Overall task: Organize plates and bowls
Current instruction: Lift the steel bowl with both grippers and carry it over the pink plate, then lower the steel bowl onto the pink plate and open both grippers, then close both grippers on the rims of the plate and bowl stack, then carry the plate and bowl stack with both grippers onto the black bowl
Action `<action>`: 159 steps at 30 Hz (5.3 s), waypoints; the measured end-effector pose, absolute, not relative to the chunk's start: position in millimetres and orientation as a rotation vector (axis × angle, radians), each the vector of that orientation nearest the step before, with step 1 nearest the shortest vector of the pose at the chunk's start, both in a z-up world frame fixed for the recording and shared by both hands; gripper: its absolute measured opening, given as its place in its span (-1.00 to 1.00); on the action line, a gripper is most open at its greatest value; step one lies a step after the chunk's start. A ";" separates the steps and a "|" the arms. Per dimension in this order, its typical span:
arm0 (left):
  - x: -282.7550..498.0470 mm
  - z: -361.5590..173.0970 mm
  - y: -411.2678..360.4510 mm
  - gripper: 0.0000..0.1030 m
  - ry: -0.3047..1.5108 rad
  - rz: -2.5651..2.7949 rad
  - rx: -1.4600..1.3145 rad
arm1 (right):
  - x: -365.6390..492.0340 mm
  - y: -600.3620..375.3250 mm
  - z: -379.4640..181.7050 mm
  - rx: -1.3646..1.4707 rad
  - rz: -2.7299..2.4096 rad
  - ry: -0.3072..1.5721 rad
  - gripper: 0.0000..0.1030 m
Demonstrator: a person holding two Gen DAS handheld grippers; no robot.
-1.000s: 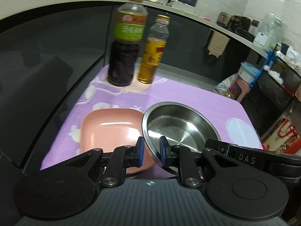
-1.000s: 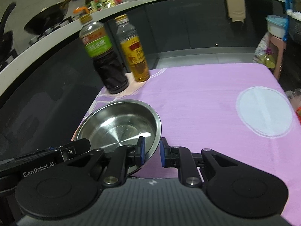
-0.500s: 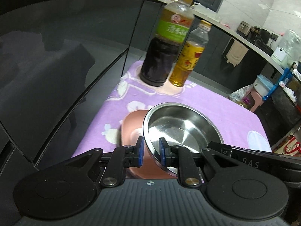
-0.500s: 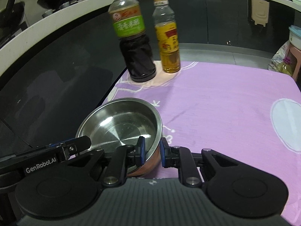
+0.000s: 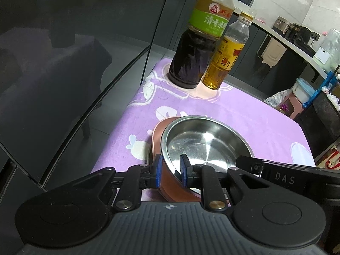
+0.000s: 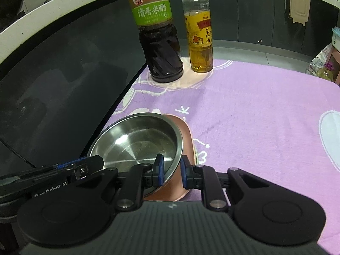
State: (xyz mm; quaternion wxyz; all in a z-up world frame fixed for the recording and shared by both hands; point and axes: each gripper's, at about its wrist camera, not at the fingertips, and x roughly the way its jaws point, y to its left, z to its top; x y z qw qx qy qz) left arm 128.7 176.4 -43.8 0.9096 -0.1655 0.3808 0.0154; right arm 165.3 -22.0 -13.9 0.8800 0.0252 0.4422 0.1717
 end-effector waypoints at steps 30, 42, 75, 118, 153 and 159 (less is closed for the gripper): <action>127.1 -53.5 201.9 -0.59 0.782 0.116 -0.451 | 180.5 -44.6 -23.1 0.169 0.313 0.978 -0.07; 135.9 -67.7 197.6 -0.39 0.836 0.100 -0.472 | 186.0 -46.2 -30.4 0.187 0.322 1.027 -0.04; 153.1 -83.2 172.4 -0.35 0.856 0.065 -0.359 | 202.8 -28.5 -48.6 0.155 0.381 1.074 -0.20; 76.3 -10.2 129.1 -0.32 0.695 0.044 -0.292 | 128.3 -77.6 18.5 0.220 0.418 0.917 -0.23; -2.3 -15.0 62.4 -0.32 0.736 -0.060 -0.199 | 35.9 -146.8 19.7 0.307 0.342 0.866 -0.23; -4.7 -19.3 56.7 -0.32 0.750 -0.069 -0.188 | 30.5 -152.7 16.1 0.314 0.326 0.870 -0.22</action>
